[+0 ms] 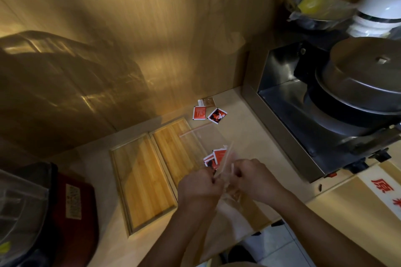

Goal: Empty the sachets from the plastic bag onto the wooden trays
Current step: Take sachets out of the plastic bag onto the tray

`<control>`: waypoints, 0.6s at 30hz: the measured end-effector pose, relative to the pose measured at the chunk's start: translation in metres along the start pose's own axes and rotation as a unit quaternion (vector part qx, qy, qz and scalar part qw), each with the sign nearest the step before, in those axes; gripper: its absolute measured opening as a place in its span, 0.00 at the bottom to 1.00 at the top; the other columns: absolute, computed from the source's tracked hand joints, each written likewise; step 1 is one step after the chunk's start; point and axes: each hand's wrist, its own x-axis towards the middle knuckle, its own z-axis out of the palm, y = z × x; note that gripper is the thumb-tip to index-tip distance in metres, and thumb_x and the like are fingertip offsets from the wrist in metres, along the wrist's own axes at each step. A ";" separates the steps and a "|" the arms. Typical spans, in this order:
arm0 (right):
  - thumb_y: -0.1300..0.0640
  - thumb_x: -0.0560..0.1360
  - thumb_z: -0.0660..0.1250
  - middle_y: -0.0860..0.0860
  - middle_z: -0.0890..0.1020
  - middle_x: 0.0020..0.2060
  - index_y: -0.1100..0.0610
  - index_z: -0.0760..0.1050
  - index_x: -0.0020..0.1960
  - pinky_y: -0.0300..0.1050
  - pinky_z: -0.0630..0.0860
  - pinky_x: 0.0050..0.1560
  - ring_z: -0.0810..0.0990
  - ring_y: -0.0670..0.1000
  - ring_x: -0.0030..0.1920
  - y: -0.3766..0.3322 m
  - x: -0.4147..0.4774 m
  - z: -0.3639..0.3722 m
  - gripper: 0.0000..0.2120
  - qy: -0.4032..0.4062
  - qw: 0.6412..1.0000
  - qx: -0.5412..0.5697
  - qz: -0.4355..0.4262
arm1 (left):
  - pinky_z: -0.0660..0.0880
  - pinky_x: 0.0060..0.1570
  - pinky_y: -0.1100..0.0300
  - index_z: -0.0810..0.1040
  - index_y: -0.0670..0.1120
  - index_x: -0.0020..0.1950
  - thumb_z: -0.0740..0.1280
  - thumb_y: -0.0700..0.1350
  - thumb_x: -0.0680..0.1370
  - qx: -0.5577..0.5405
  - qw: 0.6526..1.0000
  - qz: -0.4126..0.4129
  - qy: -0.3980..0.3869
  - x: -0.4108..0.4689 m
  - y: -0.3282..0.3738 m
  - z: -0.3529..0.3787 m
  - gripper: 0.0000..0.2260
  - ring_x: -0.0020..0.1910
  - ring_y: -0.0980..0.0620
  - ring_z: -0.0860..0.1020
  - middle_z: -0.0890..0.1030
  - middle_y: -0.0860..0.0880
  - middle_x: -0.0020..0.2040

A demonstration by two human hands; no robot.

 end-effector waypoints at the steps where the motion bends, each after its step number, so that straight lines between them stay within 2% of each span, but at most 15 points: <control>1: 0.46 0.71 0.62 0.59 0.83 0.41 0.54 0.69 0.32 0.47 0.70 0.38 0.80 0.61 0.43 0.001 0.000 0.002 0.14 0.015 1.000 -0.006 0.007 | 0.70 0.40 0.55 0.77 0.45 0.44 0.59 0.55 0.75 0.001 1.000 -0.025 0.013 -0.001 0.001 0.003 0.15 0.47 0.41 0.79 0.82 0.42 0.46; 3: 0.47 0.71 0.62 0.58 0.82 0.39 0.53 0.64 0.28 0.44 0.66 0.36 0.80 0.61 0.42 0.000 -0.002 0.004 0.17 0.018 1.000 -0.015 0.011 | 0.70 0.40 0.55 0.76 0.46 0.46 0.60 0.55 0.74 -0.027 0.998 -0.047 0.025 -0.004 0.003 0.008 0.13 0.47 0.41 0.79 0.81 0.43 0.47; 6: 0.52 0.69 0.64 0.51 0.75 0.30 0.51 0.61 0.25 0.41 0.64 0.32 0.75 0.52 0.35 0.002 -0.006 0.006 0.18 -0.072 0.997 -0.015 -0.035 | 0.69 0.40 0.56 0.72 0.51 0.53 0.63 0.50 0.72 -0.104 0.994 -0.030 -0.002 -0.005 0.002 0.009 0.11 0.50 0.45 0.78 0.80 0.50 0.51; 8: 0.53 0.68 0.65 0.48 0.70 0.27 0.50 0.61 0.26 0.40 0.62 0.28 0.71 0.49 0.32 0.004 -0.009 0.006 0.16 -0.108 0.993 -0.007 -0.050 | 0.73 0.42 0.55 0.76 0.52 0.51 0.63 0.47 0.72 -0.111 0.994 -0.009 0.000 -0.003 0.002 0.007 0.09 0.50 0.46 0.79 0.82 0.49 0.50; 10: 0.51 0.68 0.64 0.49 0.75 0.31 0.50 0.62 0.27 0.41 0.63 0.31 0.75 0.53 0.37 0.007 -0.010 0.007 0.14 -0.082 0.995 -0.014 -0.046 | 0.74 0.44 0.53 0.79 0.48 0.47 0.63 0.45 0.74 -0.092 0.996 -0.002 0.010 -0.001 0.002 0.007 0.06 0.48 0.44 0.80 0.83 0.45 0.47; 12: 0.48 0.70 0.63 0.53 0.80 0.42 0.50 0.66 0.33 0.41 0.65 0.37 0.78 0.56 0.45 0.008 -0.010 0.008 0.10 -0.039 0.997 -0.033 -0.052 | 0.72 0.41 0.55 0.79 0.46 0.44 0.62 0.45 0.75 -0.094 0.995 0.004 0.012 -0.002 0.003 0.010 0.07 0.46 0.43 0.80 0.83 0.43 0.44; 14: 0.47 0.72 0.61 0.54 0.81 0.48 0.49 0.71 0.41 0.43 0.68 0.40 0.79 0.57 0.47 0.009 -0.010 0.009 0.06 0.000 0.995 -0.049 -0.083 | 0.69 0.38 0.57 0.79 0.46 0.44 0.62 0.45 0.76 -0.092 0.996 0.014 0.014 -0.004 0.003 0.013 0.07 0.44 0.44 0.80 0.83 0.44 0.44; 18: 0.45 0.76 0.56 0.55 0.82 0.49 0.51 0.74 0.48 0.46 0.72 0.42 0.80 0.59 0.47 0.012 -0.009 0.011 0.13 0.061 0.987 -0.082 -0.127 | 0.66 0.36 0.58 0.78 0.48 0.44 0.61 0.49 0.76 -0.054 0.997 0.022 0.048 -0.005 0.003 0.011 0.08 0.45 0.44 0.80 0.83 0.45 0.44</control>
